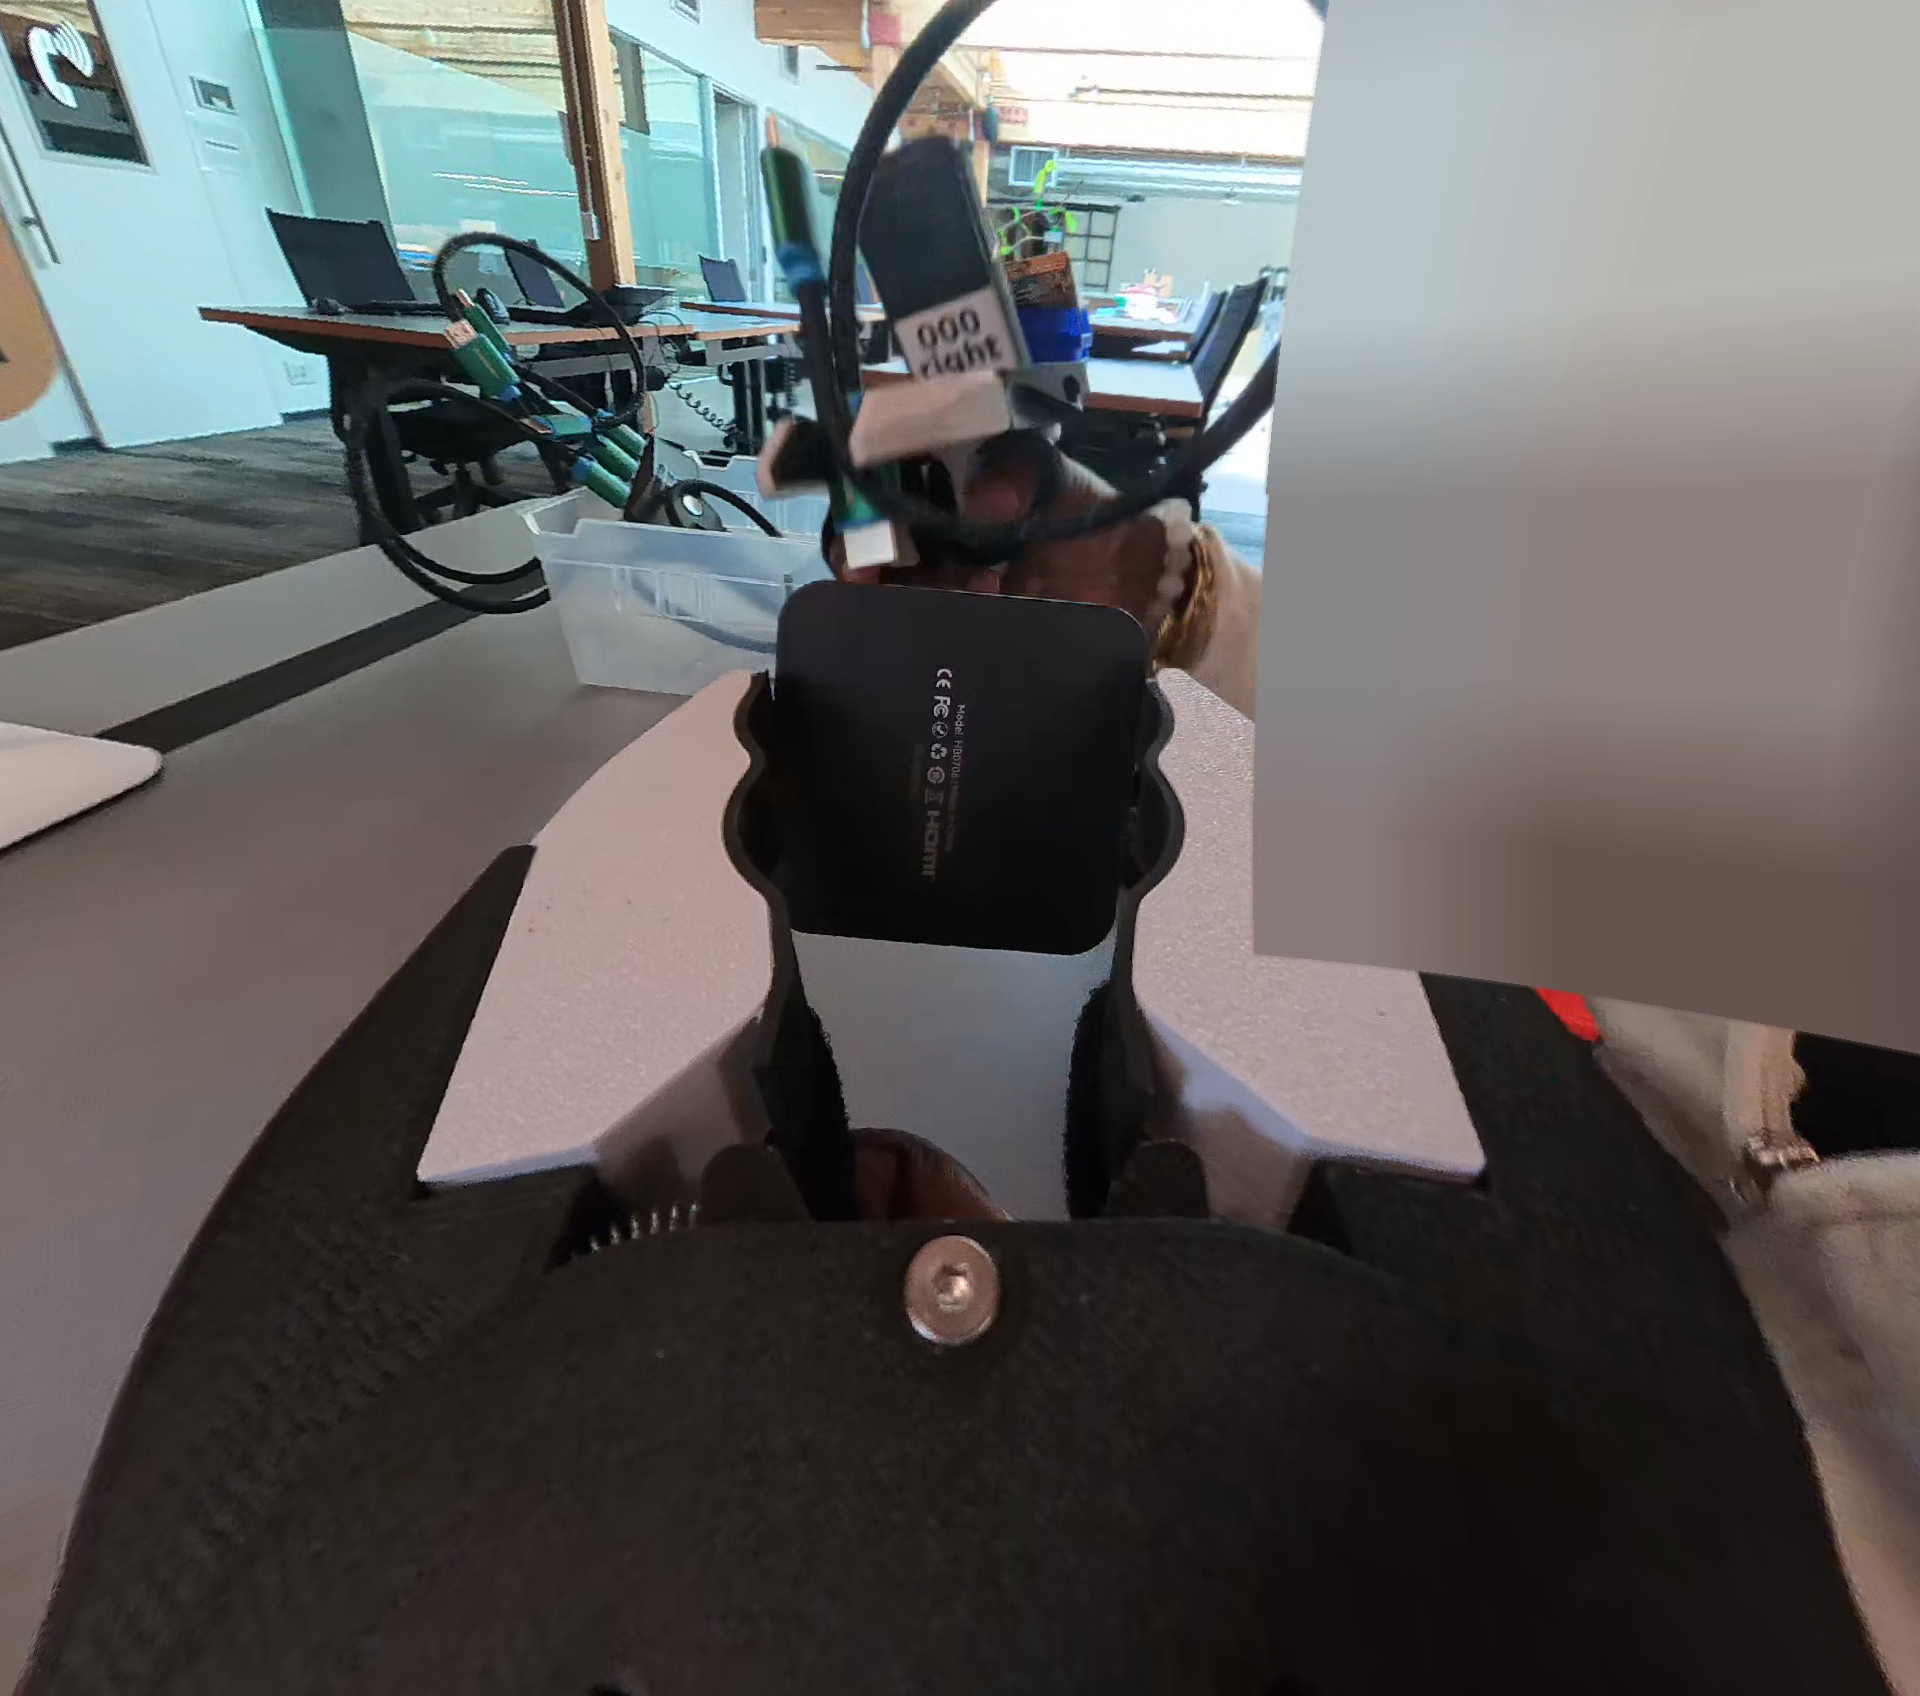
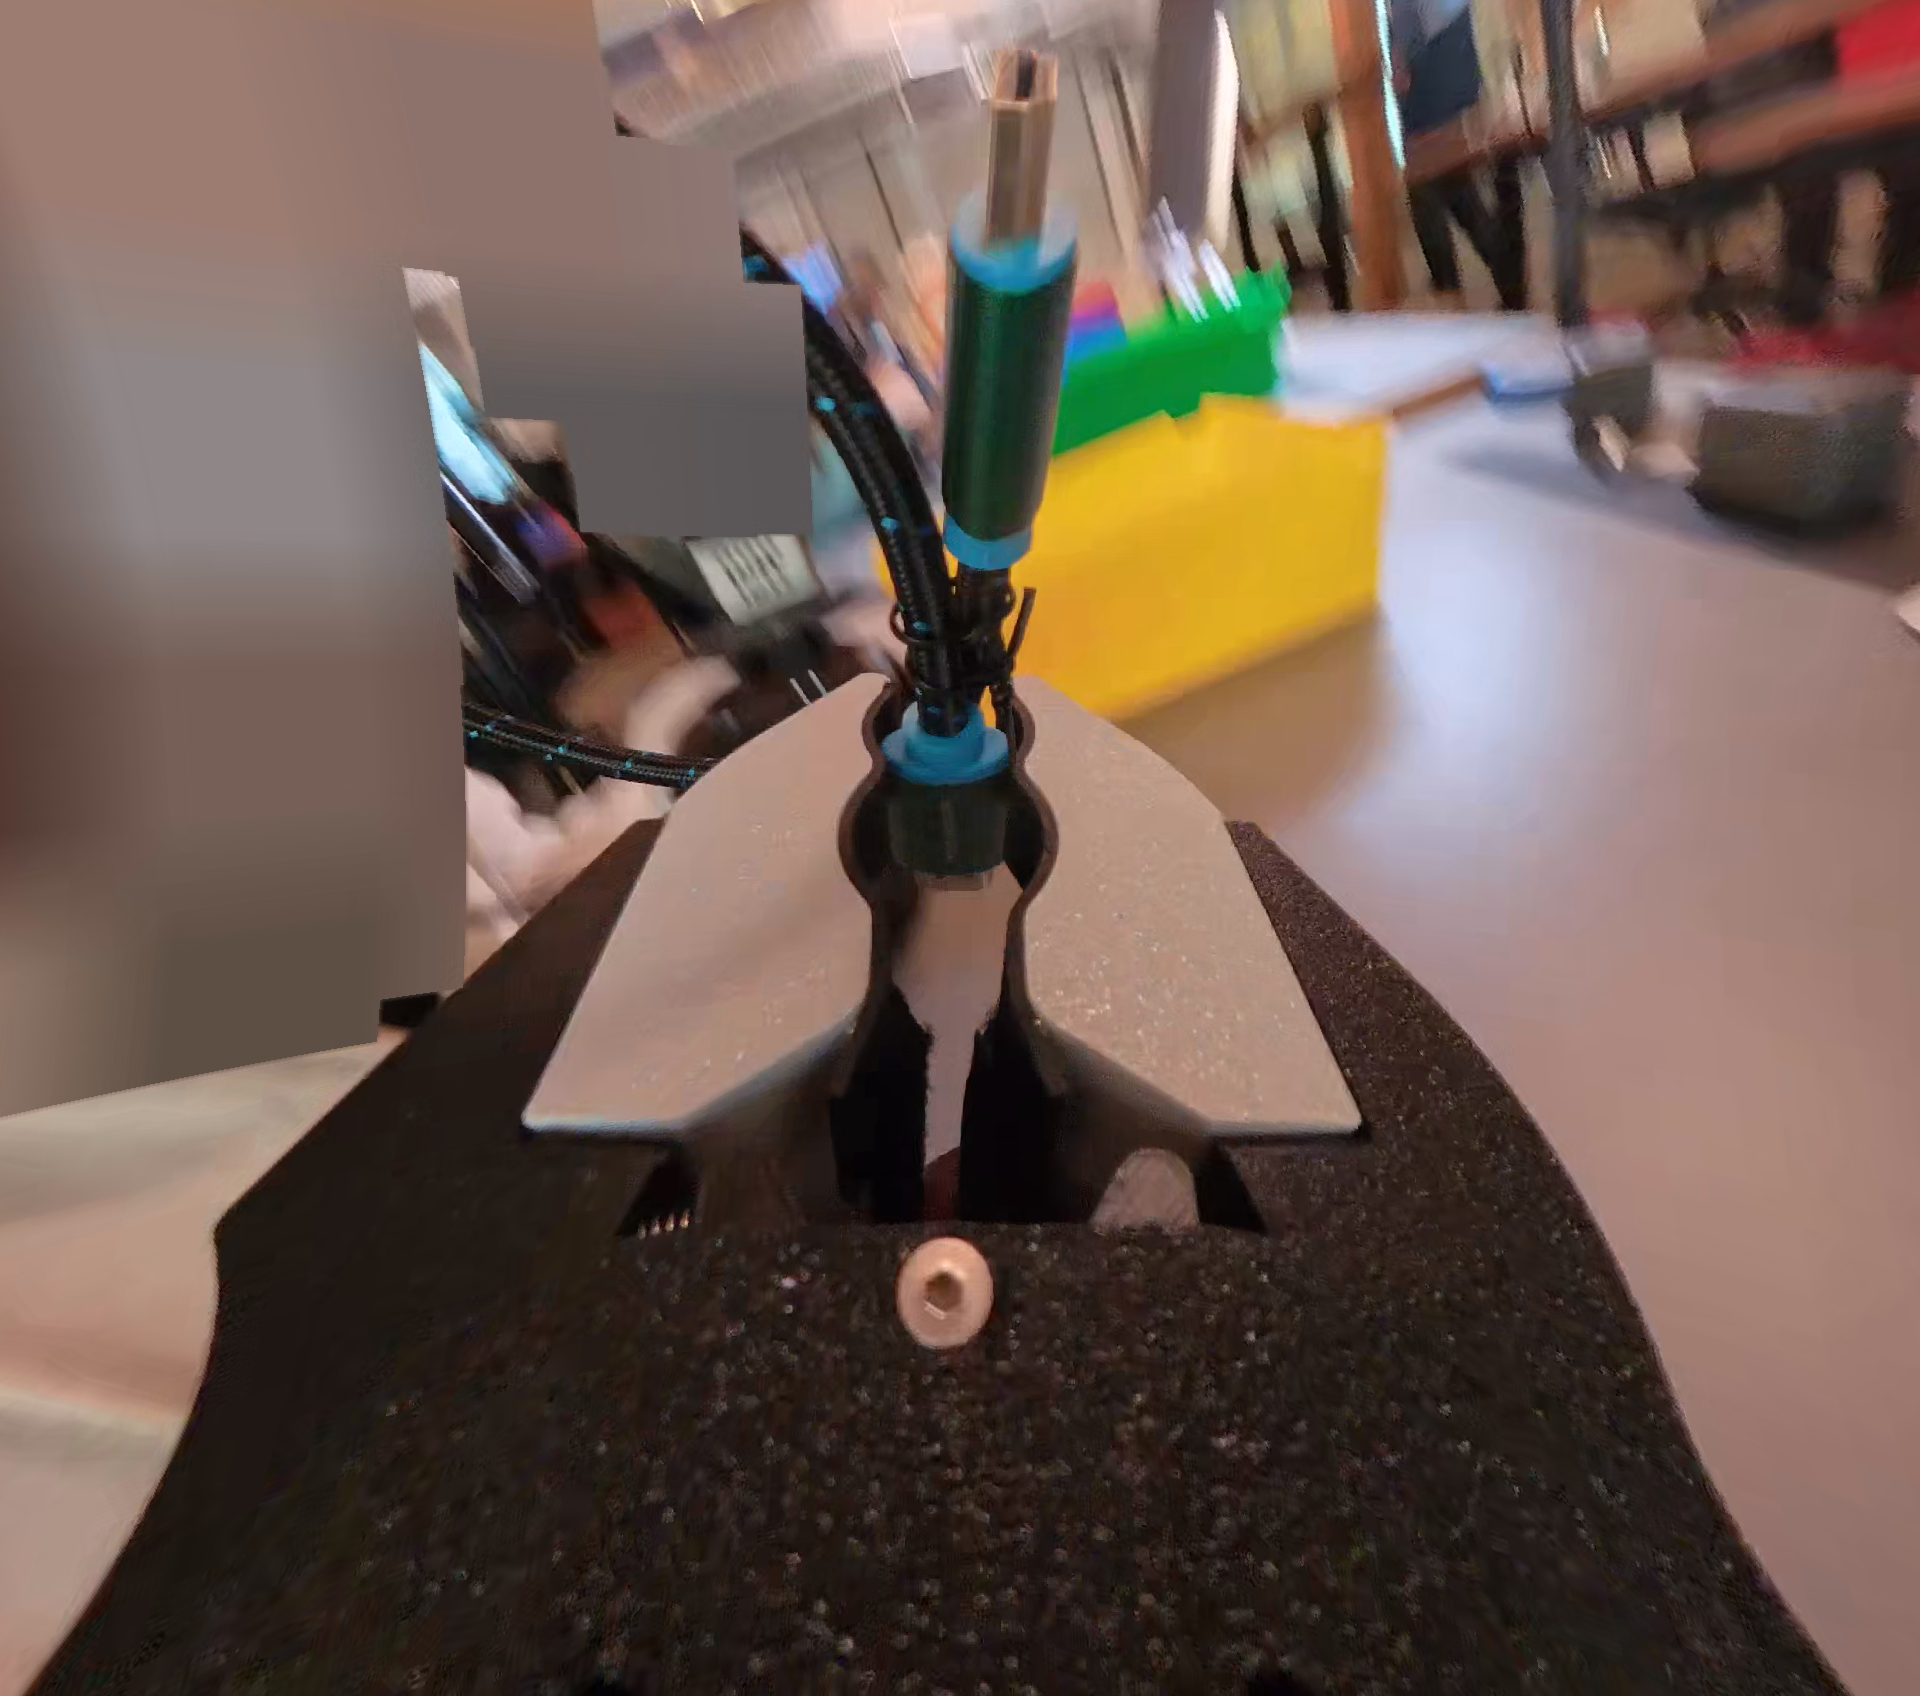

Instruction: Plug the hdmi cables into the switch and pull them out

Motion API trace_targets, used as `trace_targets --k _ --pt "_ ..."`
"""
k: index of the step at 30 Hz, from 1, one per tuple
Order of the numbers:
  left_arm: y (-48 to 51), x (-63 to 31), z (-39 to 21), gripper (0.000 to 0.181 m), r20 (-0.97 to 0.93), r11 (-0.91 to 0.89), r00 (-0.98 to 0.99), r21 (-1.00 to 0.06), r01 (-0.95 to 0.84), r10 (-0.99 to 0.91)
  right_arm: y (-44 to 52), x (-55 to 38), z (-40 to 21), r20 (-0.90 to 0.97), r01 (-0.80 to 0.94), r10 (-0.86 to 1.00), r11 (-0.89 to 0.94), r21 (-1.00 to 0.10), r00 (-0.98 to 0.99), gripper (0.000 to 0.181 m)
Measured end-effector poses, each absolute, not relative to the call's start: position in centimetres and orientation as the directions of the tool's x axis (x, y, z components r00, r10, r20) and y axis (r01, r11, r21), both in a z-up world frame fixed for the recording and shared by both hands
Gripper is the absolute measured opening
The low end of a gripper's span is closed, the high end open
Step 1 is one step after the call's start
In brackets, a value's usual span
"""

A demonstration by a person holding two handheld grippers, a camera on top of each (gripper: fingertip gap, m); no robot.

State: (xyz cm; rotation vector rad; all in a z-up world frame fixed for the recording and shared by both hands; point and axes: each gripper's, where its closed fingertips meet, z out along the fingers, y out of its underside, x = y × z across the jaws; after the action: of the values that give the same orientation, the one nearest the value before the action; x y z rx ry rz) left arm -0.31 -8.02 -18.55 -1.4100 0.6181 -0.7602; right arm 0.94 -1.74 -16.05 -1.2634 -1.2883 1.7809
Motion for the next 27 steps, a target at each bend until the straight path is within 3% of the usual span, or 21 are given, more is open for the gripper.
trace_targets --k 2,4,8,11,13,17,19,20,23,25,27 --pt "-8.8 -1.5 -18.7 0.066 0.044 0.013 0.648 -0.997 0.082 -0.76 -0.5 1.8 -19.1 -0.236 0.294 0.938 -0.158 -0.943 -0.253 0.018" --pt "-9.3 -2.7 -18.7 0.066 0.05 0.021 0.669 -0.995 0.097 -0.741 0.3 3.0 -21.6 -0.075 0.503 0.967 0.059 -0.862 -0.243 0.018" --pt "-10.1 -4.0 -17.5 0.066 0.068 0.072 0.671 -0.981 0.178 -0.738 -0.9 4.2 -25.3 0.169 0.604 0.793 0.565 -0.562 -0.585 0.018" --pt "-10.4 -4.1 -17.1 0.066 0.048 0.1 0.664 -0.978 0.183 -0.746 -0.9 4.9 -28.8 0.24 0.394 0.427 0.902 -0.176 -0.872 0.017" --pt "-10.4 -4.2 -17.4 0.066 0.042 0.101 0.668 -0.979 0.174 -0.743 -0.3 4.5 -30.4 0.24 0.194 0.176 0.98 0.051 -0.955 0.017" --pt "-10.5 -4.2 -17.6 0.066 0.044 0.101 0.665 -0.979 0.178 -0.746 -0.1 3.1 -31.8 0.213 -0.169 -0.238 0.94 0.297 -0.948 0.017" --pt "-10.6 -4.1 -17.5 0.066 0.039 0.105 0.659 -0.979 0.177 -0.751 0.5 2.4 -31.9 0.22 -0.232 -0.331 0.895 0.38 -0.918 0.017" --pt "-10.7 -4.1 -17.5 0.066 0.037 0.106 0.658 -0.979 0.177 -0.752 1.0 2.0 -31.8 0.239 -0.22 -0.338 0.884 0.413 -0.91 0.022" --pt "-10.8 -4.0 -17.5 0.066 0.037 0.107 0.651 -0.978 0.18 -0.758 2.5 1.4 -30.9 0.357 -0.075 -0.249 0.897 0.436 -0.9 0.064" --pt "-10.9 -4.0 -17.3 0.066 0.036 0.111 0.65 -0.977 0.184 -0.759 3.0 2.0 -29.8 0.446 0.112 -0.041 0.944 0.312 -0.894 0.069" --pt "-11.0 -4.1 -17.1 0.066 0.039 0.116 0.648 -0.974 0.194 -0.76 2.7 2.9 -28.8 0.497 0.346 0.265 0.935 0.076 -0.826 0.066"
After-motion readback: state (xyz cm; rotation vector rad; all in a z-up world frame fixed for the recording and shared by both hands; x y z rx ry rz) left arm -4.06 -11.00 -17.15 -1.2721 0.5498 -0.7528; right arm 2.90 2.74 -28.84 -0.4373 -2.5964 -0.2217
